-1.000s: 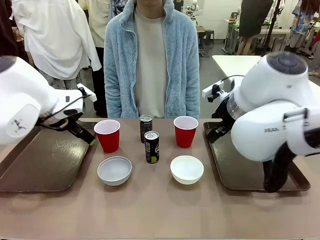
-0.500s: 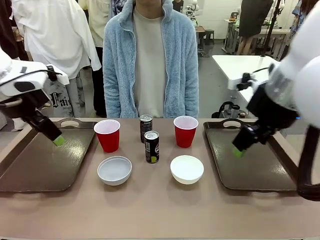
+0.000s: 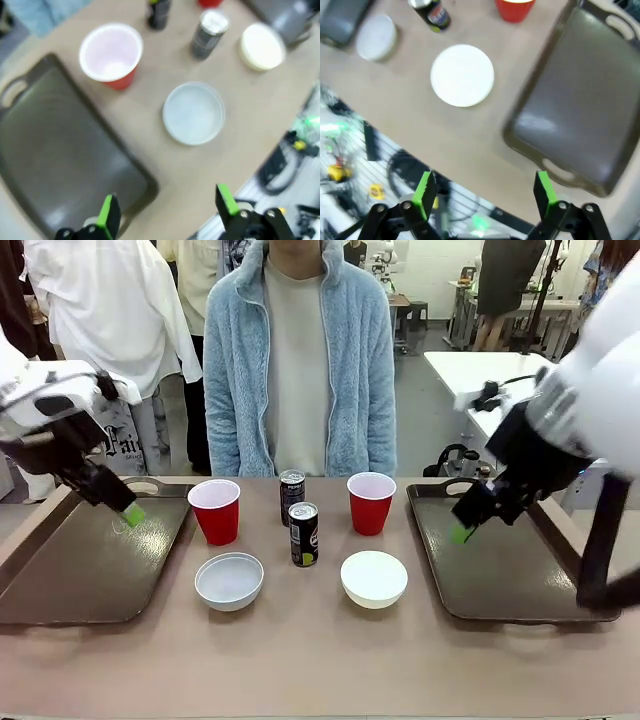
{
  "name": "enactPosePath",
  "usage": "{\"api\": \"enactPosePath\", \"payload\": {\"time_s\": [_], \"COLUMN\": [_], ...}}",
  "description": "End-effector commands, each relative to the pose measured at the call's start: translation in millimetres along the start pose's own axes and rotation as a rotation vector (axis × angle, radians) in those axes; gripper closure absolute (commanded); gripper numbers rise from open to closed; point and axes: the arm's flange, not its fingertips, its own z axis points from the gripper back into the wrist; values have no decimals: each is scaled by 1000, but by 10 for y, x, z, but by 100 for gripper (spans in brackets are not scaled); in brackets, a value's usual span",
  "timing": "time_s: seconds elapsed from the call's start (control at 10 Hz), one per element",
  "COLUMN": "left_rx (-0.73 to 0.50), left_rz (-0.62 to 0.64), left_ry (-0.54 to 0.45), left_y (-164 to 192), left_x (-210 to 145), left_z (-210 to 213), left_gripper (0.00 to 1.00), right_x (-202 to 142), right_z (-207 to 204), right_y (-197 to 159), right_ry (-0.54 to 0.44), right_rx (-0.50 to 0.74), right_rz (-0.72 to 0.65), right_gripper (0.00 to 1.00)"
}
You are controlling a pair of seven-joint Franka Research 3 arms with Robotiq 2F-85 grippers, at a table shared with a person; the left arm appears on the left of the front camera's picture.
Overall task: Prepare tableware on both trays.
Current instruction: Pick up a Picnic Bowl from the table and place it on a Handle tray.
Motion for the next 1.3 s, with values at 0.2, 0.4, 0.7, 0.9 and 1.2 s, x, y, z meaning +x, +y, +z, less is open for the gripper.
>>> {"api": "enactPosePath", "payload": {"time_s": [0.2, 0.4, 0.7, 0.9, 1.2], "left_rx": [-507, -525, -528, -512, -492], "left_rz": [360, 518, 656, 691, 732], "left_ry": [-151, -142, -149, -150, -180], "left_y": [960, 1362, 1828, 1927, 2048], "left_x": [-250, -576, -952, -1217, -1542], "left_z": [287, 211, 277, 333, 422], "left_gripper": [0, 0, 0, 0, 0], "right_x": [-717, -1192, -1652, -1800, -1957], "right_z": [562, 616, 719, 846, 869], "right_y": [-1306, -1750, -2119, -2215, -2326], "right_ry": [-145, -164, -208, -209, -202], "right_rx": [494, 522, 610, 616, 628], "right_rz": [-595, -747, -820, -799, -777], "right_gripper": [0, 0, 0, 0, 0]}}
